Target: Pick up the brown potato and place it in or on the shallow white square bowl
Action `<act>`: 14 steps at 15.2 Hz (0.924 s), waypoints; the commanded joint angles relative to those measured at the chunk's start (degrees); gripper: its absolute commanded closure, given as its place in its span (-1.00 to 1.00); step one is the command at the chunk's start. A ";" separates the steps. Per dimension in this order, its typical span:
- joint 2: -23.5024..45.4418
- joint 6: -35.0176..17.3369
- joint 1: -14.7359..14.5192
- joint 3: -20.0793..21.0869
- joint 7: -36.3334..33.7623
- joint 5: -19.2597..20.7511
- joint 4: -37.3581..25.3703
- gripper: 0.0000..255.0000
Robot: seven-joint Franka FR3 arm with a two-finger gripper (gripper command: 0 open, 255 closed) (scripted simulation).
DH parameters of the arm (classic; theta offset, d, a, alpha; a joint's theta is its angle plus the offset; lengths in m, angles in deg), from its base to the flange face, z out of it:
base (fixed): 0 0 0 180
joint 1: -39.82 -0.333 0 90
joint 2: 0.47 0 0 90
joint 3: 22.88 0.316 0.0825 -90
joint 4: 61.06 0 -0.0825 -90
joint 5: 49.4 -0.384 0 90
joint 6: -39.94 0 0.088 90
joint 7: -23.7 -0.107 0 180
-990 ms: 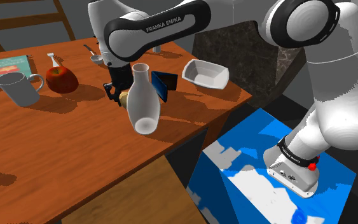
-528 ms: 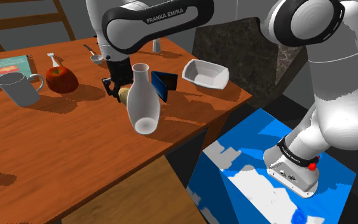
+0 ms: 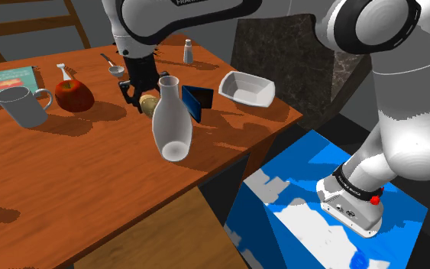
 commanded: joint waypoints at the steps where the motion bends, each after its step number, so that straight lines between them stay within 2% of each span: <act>1: -0.27 1.33 -0.13 0.09 0.01 -0.11 -1.08 1.00; 12: -0.28 9.33 -1.33 0.26 0.16 -0.27 -9.27 1.00; 14: -5.18 6.33 2.15 0.60 1.84 -1.52 -1.29 1.00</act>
